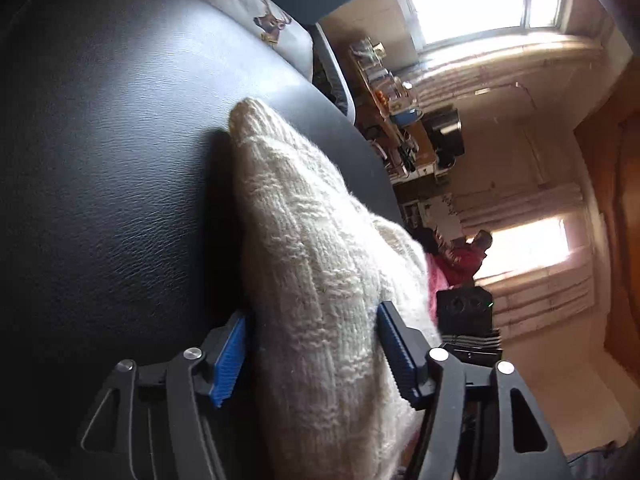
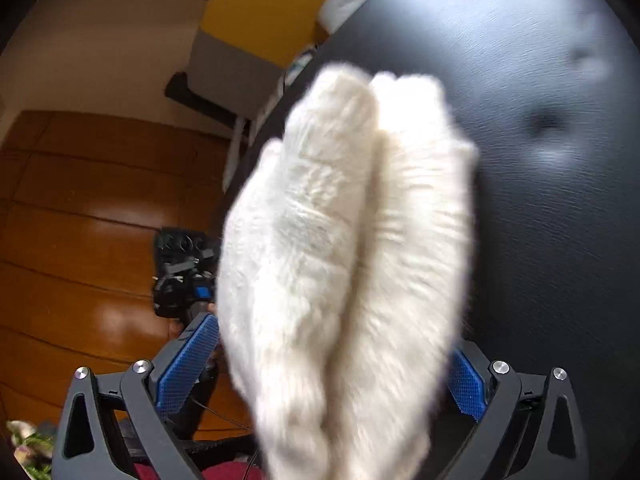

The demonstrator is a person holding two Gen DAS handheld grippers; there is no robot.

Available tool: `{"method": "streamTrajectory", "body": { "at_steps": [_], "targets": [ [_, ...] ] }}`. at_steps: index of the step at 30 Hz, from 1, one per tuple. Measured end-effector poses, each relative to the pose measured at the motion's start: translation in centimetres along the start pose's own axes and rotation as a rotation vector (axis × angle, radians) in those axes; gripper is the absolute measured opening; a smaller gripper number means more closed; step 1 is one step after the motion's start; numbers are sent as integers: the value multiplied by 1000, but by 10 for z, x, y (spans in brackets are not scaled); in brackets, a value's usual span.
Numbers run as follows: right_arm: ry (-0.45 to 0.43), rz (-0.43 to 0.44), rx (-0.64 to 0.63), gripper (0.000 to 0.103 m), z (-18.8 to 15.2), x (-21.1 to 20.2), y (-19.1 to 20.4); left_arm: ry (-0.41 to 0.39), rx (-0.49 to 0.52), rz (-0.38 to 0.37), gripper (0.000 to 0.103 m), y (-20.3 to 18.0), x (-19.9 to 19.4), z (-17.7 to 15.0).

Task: Fold clothes

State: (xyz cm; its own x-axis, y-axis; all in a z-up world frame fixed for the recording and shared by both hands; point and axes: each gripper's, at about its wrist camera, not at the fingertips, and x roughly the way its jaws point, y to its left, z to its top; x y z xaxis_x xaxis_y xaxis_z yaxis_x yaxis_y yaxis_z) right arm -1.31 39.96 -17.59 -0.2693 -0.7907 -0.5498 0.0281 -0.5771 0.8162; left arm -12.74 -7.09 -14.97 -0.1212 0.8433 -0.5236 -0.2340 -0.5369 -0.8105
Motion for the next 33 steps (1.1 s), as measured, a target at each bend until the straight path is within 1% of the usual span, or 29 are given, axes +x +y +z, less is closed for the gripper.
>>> {"method": "streamTrajectory", "body": {
  "at_steps": [1, 3, 6, 8, 10, 12, 14, 15, 16, 17, 19, 21, 22, 23, 25, 27, 30, 33],
  "targets": [
    [6, -18, -15, 103, 0, 4, 4, 18, 43, 23, 70, -7, 3, -2],
    [14, -47, -42, 103, 1, 12, 10, 53, 126, 68, 73, -20, 9, -7],
    [-23, -9, -52, 103, -3, 11, 10, 93, 181, 74, 74, -25, 9, -8],
    [-47, 14, -64, 103, -6, 11, 10, 102, 165, 71, 70, -23, 7, -8],
    [-42, -10, -108, 103, -9, 15, 17, 104, 155, 77, 60, -24, 5, -9],
    [-18, -35, -127, 103, -8, 21, 23, 84, 177, 97, 55, -32, 3, -12],
    [-12, -62, -125, 103, -6, 26, 26, 64, 194, 116, 52, -38, 0, -16],
    [-14, -78, -122, 97, -5, 28, 27, 53, 200, 125, 51, -40, -1, -19],
    [-18, -98, -121, 73, -5, 30, 28, 41, 204, 135, 51, -42, -2, -22],
    [-27, -128, -129, 63, -5, 32, 31, 30, 208, 146, 50, -44, -2, -25],
    [-58, -135, -127, 59, -13, 34, 35, -2, 236, 163, 47, -54, -6, -34],
    [-89, -146, -136, 58, -20, 33, 41, -33, 256, 137, 46, -64, -10, -44],
    [-108, -146, -135, 58, -23, 32, 43, -42, 252, 107, 45, -67, -13, -47],
    [-124, -131, -128, 58, -26, 30, 44, -46, 255, 80, 45, -71, -15, -52],
    [-156, -113, -131, 57, -33, 22, 47, -36, 280, 60, 45, -82, -14, -57],
    [-192, -101, -134, 57, -39, 12, 51, -19, 309, 45, 45, -98, -6, -56],
    [-266, -82, -144, 55, -48, -15, 58, 6, 361, 10, 45, -126, 7, -52],
    [-352, -70, -158, 55, -55, -48, 65, 31, 425, -47, 45, -166, 28, -36]
  ]
}}
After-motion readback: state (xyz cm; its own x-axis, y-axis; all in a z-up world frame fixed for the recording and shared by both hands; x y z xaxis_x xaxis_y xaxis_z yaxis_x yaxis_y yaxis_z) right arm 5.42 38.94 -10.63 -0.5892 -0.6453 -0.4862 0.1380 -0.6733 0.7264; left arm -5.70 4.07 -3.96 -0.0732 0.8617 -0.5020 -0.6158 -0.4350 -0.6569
